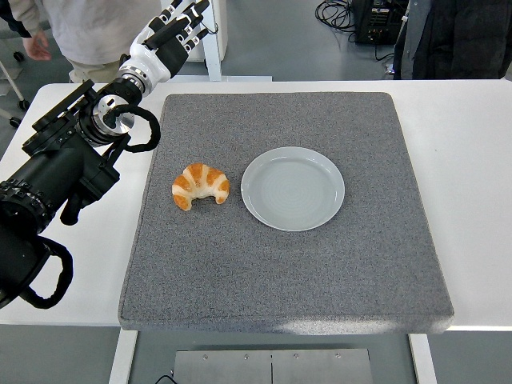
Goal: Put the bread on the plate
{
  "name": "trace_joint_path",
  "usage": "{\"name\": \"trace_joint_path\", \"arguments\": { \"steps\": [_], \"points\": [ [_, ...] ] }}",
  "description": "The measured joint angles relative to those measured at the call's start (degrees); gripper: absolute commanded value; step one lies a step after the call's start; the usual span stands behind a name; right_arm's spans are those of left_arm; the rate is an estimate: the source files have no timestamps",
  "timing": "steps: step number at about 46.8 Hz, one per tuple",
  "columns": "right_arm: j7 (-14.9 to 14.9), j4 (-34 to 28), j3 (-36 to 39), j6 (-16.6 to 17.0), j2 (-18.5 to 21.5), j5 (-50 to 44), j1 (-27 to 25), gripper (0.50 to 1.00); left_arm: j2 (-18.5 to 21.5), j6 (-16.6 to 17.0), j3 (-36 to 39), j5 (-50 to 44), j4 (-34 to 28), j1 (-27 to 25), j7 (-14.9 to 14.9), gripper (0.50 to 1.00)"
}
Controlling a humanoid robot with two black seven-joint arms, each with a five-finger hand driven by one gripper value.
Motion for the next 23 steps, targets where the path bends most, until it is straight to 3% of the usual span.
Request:
{"name": "trace_joint_path", "arguments": {
  "steps": [23],
  "points": [
    [0.0, 0.0, 0.0, 0.0, 0.0, 0.0, 0.0, 1.0, 0.1, 0.0, 0.3, 0.1, 0.0, -0.1, -0.1, 1.0]
  ]
}}
